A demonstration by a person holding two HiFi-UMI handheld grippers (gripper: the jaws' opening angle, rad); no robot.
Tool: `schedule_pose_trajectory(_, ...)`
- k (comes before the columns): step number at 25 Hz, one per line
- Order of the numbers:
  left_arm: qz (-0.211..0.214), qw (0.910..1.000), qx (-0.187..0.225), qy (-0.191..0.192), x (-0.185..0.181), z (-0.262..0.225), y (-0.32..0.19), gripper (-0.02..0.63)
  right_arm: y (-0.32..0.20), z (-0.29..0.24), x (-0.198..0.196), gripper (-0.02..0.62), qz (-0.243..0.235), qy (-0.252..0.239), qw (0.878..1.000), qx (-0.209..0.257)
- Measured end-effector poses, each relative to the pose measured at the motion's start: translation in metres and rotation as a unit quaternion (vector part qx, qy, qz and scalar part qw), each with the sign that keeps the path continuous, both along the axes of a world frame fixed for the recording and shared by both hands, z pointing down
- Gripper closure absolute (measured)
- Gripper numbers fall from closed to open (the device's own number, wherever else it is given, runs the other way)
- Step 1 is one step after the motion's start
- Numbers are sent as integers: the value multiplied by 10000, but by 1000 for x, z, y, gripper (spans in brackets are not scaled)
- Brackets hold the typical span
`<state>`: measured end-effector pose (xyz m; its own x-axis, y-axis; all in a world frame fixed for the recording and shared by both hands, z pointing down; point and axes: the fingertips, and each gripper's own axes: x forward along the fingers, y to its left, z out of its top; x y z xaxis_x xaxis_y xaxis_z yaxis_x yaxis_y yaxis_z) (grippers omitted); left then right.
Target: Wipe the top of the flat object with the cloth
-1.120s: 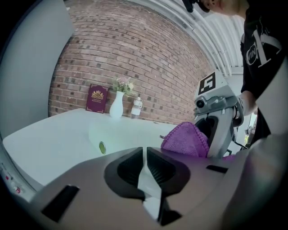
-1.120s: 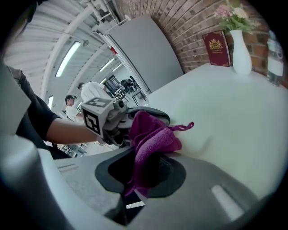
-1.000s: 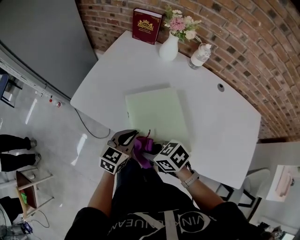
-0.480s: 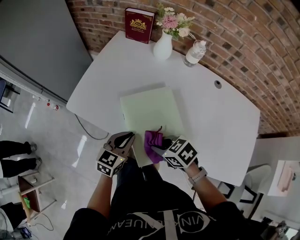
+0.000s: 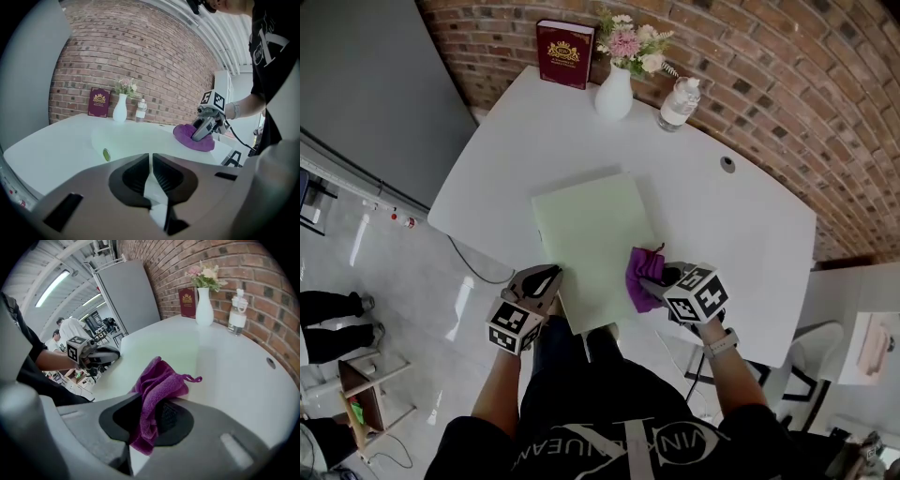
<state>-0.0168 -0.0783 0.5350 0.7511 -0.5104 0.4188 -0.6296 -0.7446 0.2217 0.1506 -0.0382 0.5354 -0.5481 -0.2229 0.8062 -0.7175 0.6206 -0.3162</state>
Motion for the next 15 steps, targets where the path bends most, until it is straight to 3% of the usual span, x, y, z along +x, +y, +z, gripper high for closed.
schedule_pose_trajectory(15,6,9999,-121,-87,0,0,0,577,0,-1,67,531,961,196,9949,234)
